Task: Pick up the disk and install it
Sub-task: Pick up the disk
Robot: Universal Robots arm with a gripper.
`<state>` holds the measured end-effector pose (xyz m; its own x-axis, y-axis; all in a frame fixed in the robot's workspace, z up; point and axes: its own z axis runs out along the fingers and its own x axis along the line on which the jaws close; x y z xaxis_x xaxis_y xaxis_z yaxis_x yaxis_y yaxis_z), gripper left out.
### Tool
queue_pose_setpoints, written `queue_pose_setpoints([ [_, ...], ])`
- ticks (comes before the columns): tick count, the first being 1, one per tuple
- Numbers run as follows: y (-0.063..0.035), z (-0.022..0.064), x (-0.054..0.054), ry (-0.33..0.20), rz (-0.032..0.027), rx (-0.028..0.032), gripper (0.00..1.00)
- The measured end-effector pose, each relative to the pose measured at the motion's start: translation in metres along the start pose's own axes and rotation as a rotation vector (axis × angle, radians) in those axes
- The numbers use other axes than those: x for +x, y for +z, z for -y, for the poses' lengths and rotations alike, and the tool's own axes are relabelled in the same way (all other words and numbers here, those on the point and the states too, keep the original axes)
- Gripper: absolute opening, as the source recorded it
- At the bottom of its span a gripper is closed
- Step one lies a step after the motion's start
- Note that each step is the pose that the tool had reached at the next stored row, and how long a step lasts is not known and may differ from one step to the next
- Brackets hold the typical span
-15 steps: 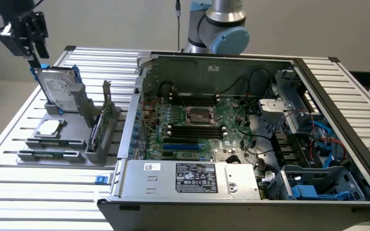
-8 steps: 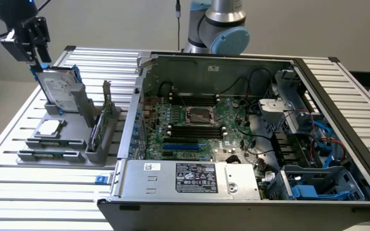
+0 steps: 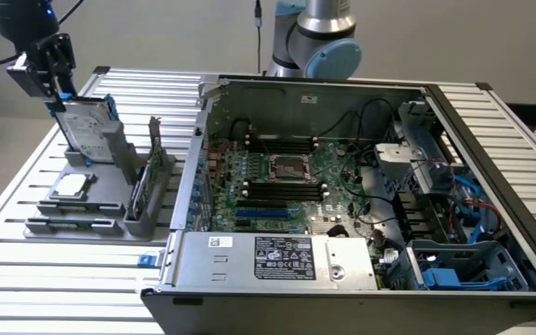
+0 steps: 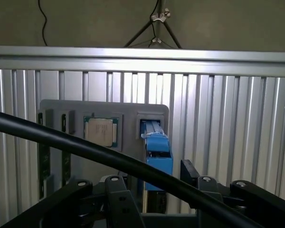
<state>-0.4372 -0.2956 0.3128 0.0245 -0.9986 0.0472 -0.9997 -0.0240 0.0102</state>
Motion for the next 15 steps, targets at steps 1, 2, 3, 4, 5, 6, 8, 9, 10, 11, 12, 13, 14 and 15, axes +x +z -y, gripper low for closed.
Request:
queue_pose_setpoints([
  [1,0.0017,-0.0001,0.0,0.0,0.0,-0.0001,0.54],
  [2,0.0037,-0.0004,0.0,0.0,0.0,0.0,0.54],
  [3,0.0054,-0.0009,0.0,0.0,0.0,-0.0001,0.54],
  [4,0.0072,-0.0015,0.0,0.0,0.0,-0.0002,0.54],
  [5,0.009,-0.0021,0.0,0.0,0.0,-0.0001,0.54],
  [6,0.0109,-0.0028,-0.001,0.0,0.0,-0.0001,0.54],
  [8,0.0144,-0.0038,-0.001,0.0,0.0,-0.0001,0.54],
  [9,0.0163,-0.004,-0.001,0.0,0.0,-0.0001,0.54],
  [10,0.0182,-0.0041,-0.001,0.0,0.0,-0.0001,0.54],
  [11,0.02,-0.0041,-0.001,0.0,0.0,-0.0002,0.54],
  [12,0.0218,-0.0041,-0.001,0.0,0.0,-0.0002,0.54],
  [13,0.0236,-0.004,-0.001,0.0,0.0,0.0,0.54],
  [14,0.0254,-0.004,-0.001,0.0,0.0,0.0,0.54],
  [15,0.0273,-0.004,-0.001,0.0,0.0001,0.0001,0.54],
])
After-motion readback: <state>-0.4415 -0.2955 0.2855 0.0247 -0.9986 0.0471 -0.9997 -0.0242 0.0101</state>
